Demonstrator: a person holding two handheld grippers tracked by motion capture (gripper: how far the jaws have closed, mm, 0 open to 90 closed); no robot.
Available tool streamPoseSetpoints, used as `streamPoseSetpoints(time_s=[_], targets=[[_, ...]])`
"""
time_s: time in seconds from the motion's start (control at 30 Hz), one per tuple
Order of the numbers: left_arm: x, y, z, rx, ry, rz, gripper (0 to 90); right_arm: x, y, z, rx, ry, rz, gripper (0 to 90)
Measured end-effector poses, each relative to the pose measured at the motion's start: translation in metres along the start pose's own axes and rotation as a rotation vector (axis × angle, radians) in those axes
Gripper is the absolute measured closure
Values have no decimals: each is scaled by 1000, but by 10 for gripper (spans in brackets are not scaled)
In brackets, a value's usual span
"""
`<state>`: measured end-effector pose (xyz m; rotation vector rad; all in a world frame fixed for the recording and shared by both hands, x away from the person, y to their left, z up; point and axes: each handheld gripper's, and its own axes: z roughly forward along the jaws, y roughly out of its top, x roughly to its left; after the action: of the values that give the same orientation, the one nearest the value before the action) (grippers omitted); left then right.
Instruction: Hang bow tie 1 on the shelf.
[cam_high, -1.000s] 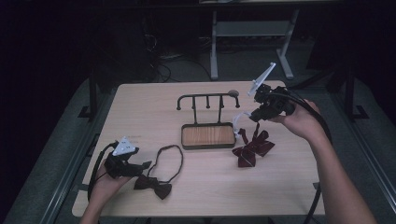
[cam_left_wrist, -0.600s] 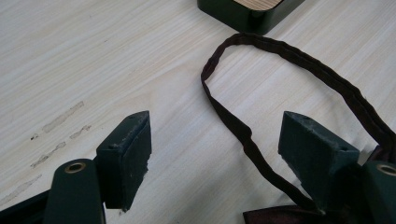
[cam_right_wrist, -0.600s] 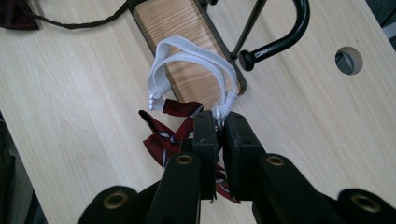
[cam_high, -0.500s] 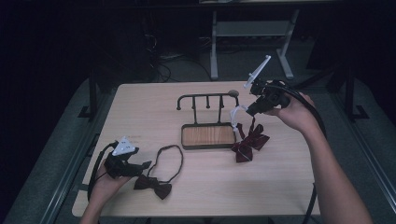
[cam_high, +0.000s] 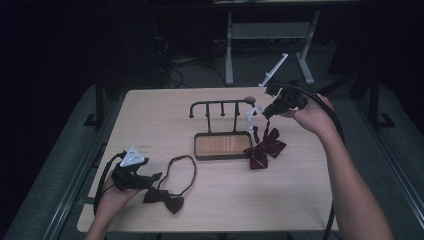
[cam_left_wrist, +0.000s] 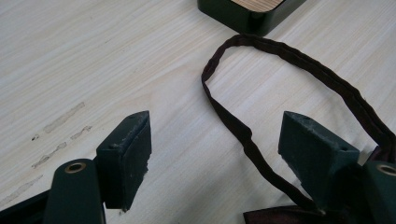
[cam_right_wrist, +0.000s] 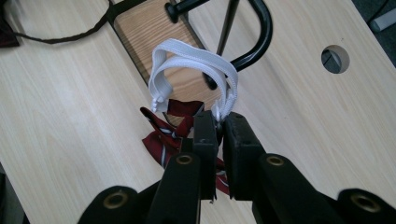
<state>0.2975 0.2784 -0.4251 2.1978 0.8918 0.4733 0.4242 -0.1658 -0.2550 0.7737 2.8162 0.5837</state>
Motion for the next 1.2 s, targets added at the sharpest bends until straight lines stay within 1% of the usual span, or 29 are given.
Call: streamPoseSetpoints(time_s=[0.2,0.43,0.73,0.93,1.2], targets=[[-1,0,0,-2,-3,-1,261,-8,4,1,6,-4,25,833],[-1,1,0,0,-8,-2,261,-19,4,9,29,0,55,833],[-1,1,1,0,-9,0,261,-20,9,16,37,1,55,833],[-1,1,0,-4,-12,-4,261,-22,10,22,62,-4,65,831],[-1,1,1,3,-11,4,261,-23,8,22,42,-5,69,791]])
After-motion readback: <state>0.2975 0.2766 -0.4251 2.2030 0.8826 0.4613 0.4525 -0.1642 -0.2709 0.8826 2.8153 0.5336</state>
